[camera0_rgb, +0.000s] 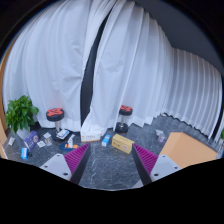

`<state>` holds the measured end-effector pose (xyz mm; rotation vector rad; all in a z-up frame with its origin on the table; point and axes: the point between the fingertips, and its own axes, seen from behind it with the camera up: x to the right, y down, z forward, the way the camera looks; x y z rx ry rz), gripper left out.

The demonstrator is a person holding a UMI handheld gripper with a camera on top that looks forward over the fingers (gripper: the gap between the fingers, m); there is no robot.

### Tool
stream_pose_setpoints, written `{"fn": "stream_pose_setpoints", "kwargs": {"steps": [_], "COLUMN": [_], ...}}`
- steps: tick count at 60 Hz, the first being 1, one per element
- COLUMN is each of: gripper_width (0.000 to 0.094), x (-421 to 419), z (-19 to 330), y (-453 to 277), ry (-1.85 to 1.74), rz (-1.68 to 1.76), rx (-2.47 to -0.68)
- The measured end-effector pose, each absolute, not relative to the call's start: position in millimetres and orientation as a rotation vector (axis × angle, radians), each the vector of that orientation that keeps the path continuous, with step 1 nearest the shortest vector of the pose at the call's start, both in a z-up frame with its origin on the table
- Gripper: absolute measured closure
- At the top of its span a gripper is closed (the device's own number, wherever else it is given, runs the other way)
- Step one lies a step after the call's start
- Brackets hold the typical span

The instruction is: Unplug charger

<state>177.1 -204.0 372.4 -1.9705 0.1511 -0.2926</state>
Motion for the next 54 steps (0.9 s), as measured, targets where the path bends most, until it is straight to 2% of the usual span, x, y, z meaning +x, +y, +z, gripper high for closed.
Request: {"fn": "stream_pose_setpoints", "kwargs": {"steps": [14,22,30,41,47,54], "gripper_width": [0.0086,0.0086,0.0081,0.0087,0.0084,0.0088], "x": [189.3,193.9,183.9,119.5,67.5,15.0], "z": [352.0,321.5,255.8,140.2,102.0,75.9], "y": [-178.6,-168.4,-159.7,-130.2,-85.8,-11.2], "ry": [0.224,0.274,0.332,0.297,0.232,0.175], "rz": [-0.351,-0.404,-0.408,-0.287,-0.173,-0.032], "rx": [-1.98,-1.994,-2.049,-2.156,-2.175,-2.154]}}
